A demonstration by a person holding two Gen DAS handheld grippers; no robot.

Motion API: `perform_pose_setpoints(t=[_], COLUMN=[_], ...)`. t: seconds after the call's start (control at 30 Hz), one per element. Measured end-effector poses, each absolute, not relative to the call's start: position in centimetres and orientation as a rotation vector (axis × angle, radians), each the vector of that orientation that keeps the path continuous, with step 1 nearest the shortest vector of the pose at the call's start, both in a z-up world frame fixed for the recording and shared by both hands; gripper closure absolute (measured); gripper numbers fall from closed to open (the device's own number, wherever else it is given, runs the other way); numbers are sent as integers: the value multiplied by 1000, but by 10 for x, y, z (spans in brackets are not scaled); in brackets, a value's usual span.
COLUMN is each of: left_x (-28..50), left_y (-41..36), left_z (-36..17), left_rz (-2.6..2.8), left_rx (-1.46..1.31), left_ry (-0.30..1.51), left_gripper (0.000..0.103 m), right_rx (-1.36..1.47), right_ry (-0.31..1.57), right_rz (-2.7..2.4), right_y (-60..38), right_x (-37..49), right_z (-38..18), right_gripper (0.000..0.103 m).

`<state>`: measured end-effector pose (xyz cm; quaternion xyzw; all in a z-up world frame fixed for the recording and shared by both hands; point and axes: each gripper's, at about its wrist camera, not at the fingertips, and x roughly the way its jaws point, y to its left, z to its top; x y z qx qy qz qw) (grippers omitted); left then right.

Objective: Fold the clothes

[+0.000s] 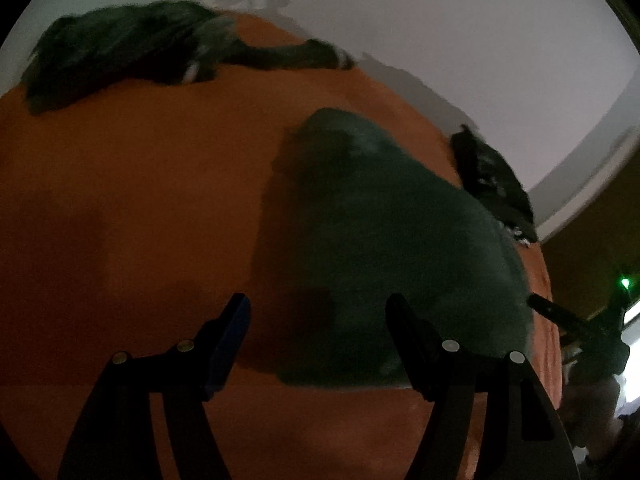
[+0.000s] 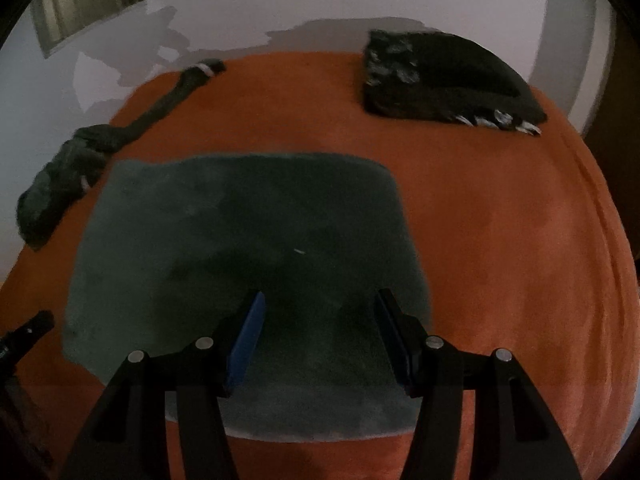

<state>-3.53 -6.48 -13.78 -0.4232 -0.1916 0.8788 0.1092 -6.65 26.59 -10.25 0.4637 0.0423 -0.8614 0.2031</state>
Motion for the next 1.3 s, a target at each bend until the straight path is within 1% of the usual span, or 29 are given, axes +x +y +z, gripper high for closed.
perform_pose_setpoints(t=[0.13, 0.23, 0.4, 0.53, 0.63, 0.9, 1.3], left_x=[-26, -24, -28, -31, -34, -50, -44], left_y=[-31, -14, -24, -43, -52, -63, -66], left_z=[-122, -127, -145, -148, -146, -151, -152], left_rz=[2592, 2543, 2533, 2573, 2601, 2622, 2603], left_rx=[-1139, -1160, -1256, -1272, -1269, -1305, -1321], left_ry=[-441, -380, -410, -462, -459, -499, -485], left_gripper=[32, 32, 32, 32, 32, 32, 32], right_rx=[1324, 1357, 1361, 1402, 1419, 1414, 1415], right_ry=[148, 175, 162, 106, 79, 94, 97], right_rz=[-2331, -2309, -2342, -2384, -2409, -2439, -2438], right_y=[245, 239, 248, 268, 280, 281, 282], right_x=[-59, -57, -61, -75, -81, -80, -81], right_z=[-113, -122, -123, -127, -127, -128, -128], right_gripper=[47, 47, 47, 47, 47, 47, 47])
